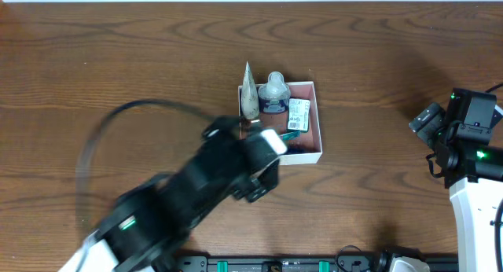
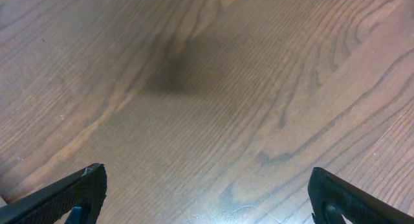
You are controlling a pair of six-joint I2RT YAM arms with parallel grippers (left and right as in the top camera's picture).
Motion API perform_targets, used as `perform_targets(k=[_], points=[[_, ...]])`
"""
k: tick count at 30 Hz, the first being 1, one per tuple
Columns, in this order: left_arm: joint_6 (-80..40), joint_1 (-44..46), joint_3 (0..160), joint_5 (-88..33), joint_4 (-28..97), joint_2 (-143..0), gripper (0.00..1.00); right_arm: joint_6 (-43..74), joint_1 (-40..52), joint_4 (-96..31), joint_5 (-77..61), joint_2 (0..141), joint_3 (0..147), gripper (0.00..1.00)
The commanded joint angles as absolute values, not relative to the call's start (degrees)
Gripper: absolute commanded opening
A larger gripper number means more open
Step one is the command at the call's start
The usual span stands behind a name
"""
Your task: Pack container
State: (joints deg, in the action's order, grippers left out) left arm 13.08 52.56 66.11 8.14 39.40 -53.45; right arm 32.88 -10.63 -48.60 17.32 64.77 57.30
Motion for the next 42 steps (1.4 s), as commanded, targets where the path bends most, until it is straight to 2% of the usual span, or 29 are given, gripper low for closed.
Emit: perform_targets(k=[1,10,17,23,26,31,36,42], points=[[3.3,52.4,66.7,8.6,41.7,-48.1,0.98,33.8,-11.1,-48.7,17.5,64.8,57.6,0.99],[4.1,52.4,66.7,9.7,52.6,-36.3,0.98,33.8,-11.1,-48.7,17.5,64.8,57.6,0.99],[3.9,52.4,66.7,9.6,64.8,-34.7,0.98,33.8,-11.1,-48.7,17.5,64.8,57.6,0.99],[-2.5,52.3,65.9,9.7,73.6,-34.7,0.98,33.8,-11.1,-48.7,17.5,64.8,57.6,0.99],[-2.5,49.9,64.5,9.7,73.6,-34.5,0.98,33.8,-11.1,-48.7,17.5,64.8,57.6,0.99],[-2.5,40.0,61.3,9.7,68.6,-32.7,0.98,33.8,-11.1,-48.7,17.5,64.8,57.6,0.99],[-2.5,28.3,55.9,9.5,58.4,-28.0,0.98,33.8,-11.1,-48.7,17.5,64.8,57.6,0.99],[-2.5,18.3,45.4,9.0,44.4,-20.6,0.98,33.8,-11.1,-48.7,17.5,64.8,57.6,0.99]])
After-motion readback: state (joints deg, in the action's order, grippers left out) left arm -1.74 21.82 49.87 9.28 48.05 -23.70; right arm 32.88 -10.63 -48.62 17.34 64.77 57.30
